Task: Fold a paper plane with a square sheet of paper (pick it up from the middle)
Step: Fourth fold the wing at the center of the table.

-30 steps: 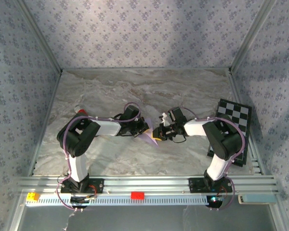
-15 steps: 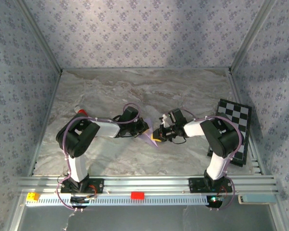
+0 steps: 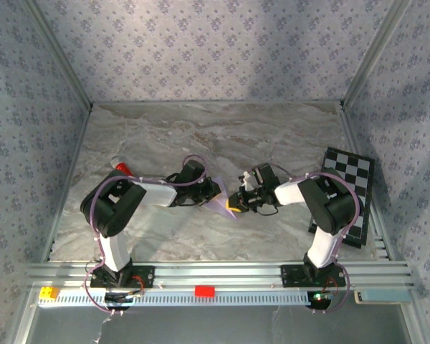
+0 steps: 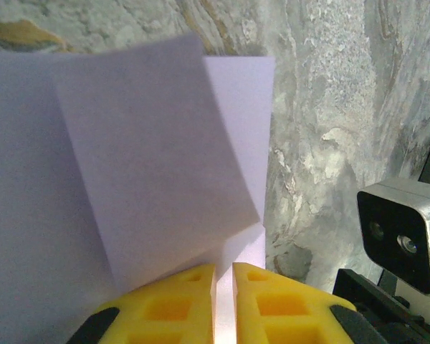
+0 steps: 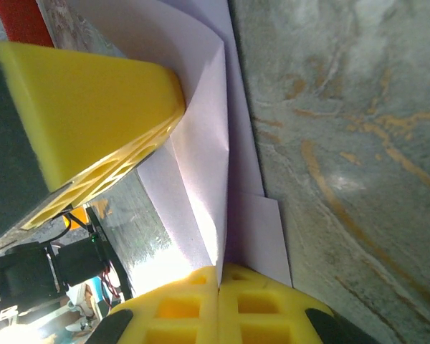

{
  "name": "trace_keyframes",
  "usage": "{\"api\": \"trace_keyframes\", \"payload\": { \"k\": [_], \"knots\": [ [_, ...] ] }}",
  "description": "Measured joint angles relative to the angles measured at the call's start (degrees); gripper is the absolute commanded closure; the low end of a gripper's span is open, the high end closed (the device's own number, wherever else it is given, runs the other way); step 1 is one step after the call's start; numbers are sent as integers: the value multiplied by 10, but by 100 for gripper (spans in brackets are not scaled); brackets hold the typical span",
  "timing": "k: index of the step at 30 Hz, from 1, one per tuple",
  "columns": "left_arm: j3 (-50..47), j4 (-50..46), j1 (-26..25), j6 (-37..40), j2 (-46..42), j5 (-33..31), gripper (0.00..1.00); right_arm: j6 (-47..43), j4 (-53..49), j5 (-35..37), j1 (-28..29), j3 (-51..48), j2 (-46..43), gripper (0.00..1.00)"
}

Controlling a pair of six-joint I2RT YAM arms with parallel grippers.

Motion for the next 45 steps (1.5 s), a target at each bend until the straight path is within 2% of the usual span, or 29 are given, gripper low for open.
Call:
{"api": "trace_keyframes", "payload": {
  "k": [10, 23, 32, 38, 45],
  "knots": [
    [0, 10, -6, 16, -1, 0, 84, 6, 8, -6, -3, -2, 3, 100],
    [5, 3, -7, 6, 12, -3, 91, 8, 9, -9, -4, -3, 3, 100],
    [9, -6, -7, 4, 14, -4, 92, 10, -14, -7, -6, -1, -11, 83],
    [10, -7, -7, 4, 14, -4, 92, 0, -64, 3, -8, 5, -44, 80],
    [14, -7, -7, 4, 17, -2, 93, -14, -89, 7, -8, 3, -48, 89]
  ]
}}
